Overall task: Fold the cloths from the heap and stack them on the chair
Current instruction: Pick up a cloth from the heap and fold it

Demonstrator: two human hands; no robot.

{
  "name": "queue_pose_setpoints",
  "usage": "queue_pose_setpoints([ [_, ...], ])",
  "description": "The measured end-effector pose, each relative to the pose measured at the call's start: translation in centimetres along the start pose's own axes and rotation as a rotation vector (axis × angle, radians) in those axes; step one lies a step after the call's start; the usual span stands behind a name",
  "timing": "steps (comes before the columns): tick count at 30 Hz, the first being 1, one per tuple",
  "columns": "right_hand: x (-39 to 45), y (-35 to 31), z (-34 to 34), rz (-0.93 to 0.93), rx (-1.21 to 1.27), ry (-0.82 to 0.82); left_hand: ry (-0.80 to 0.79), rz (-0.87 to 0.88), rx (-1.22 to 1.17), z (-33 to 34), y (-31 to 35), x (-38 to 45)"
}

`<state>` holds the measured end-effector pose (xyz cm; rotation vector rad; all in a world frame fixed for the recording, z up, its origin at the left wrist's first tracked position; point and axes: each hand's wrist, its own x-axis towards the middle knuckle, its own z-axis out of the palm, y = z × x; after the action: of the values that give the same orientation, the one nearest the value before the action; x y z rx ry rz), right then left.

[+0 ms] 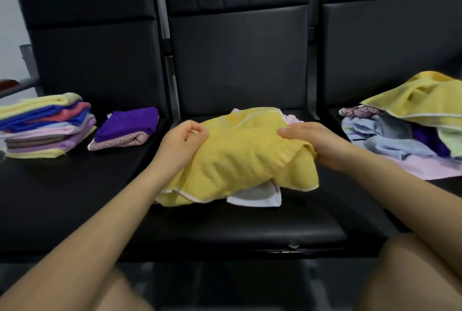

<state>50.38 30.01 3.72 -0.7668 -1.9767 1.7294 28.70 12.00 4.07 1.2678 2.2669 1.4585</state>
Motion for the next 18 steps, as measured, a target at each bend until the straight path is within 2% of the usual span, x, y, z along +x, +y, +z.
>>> queue_pose_setpoints([
  [3, 1.8, 2.0, 0.5, -0.026, -0.517, 0.295, -0.013, 0.091, 0.362, 0.7, -2.2, 0.6],
  [5, 2.4, 3.0, 0.4, -0.156, -0.733, 0.383, -0.014, 0.210, 0.435, 1.0, -2.2, 0.3],
  [6, 2.4, 3.2, 0.4, -0.225, -0.731, 0.357, -0.027, 0.272, 0.411, 1.1, -1.9, -0.1],
  [8, 1.9, 2.9, 0.5, -0.319, -0.695, 0.200, -0.126, 0.351, 0.362, 1.7, -1.1, -1.4],
  [12, 1.1, 2.7, 0.5, -0.168, -0.654, -0.130, -0.350, 0.426, 0.440, 4.2, -1.5, -3.4],
  [15, 0.8, 2.5, -0.1, -0.103, -0.607, -0.200, -0.358, 0.406, 0.498, 5.1, -3.3, -3.6],
  [18, 0.4, 2.4, -0.1, -0.087, -0.611, -0.234, -0.369, 0.404, 0.404, 4.7, -3.9, -3.4],
])
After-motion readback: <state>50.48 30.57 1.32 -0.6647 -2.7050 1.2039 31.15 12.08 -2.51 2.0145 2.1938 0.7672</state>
